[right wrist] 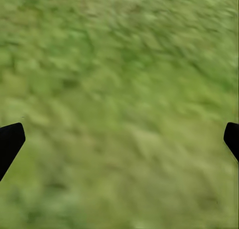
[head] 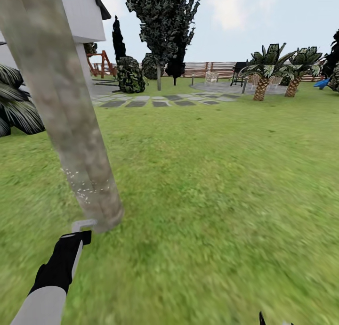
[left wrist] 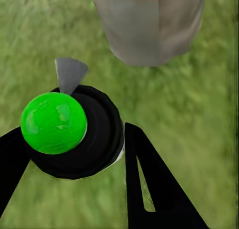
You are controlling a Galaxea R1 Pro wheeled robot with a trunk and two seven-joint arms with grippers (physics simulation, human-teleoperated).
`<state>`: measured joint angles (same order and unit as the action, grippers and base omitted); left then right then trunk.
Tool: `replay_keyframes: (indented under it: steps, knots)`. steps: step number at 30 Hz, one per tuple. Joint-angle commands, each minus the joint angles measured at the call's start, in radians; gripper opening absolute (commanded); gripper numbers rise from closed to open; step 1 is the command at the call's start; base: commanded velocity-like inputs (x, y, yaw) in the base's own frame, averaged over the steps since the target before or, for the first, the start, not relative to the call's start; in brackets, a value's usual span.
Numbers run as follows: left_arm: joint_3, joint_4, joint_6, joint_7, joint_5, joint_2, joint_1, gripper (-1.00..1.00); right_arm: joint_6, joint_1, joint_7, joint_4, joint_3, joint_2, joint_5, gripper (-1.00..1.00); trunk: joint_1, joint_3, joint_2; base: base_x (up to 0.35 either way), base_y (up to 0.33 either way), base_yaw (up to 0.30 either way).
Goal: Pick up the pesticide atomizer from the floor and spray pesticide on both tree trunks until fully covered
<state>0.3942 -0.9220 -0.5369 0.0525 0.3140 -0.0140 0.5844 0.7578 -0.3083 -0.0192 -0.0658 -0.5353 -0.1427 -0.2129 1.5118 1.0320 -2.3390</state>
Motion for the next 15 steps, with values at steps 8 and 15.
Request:
replay_keyframes:
  steps: [8, 15]
  knots:
    - [0.000, 0.000, 0.000, 0.001, 0.000, 0.000, 0.000, -1.00, 0.000, 0.000, 0.001, 0.000, 0.000, 0.000, 0.001, 1.00, 0.000, 0.000, 0.000, 0.238, -0.190, 0.051]
    - [0.000, 0.000, -0.001, 0.001, 0.000, 0.000, 0.000, -1.00, 0.000, 0.000, 0.001, 0.000, 0.000, 0.000, 0.001, 1.00, 0.000, 0.000, 0.000, 0.226, -0.200, 0.268]
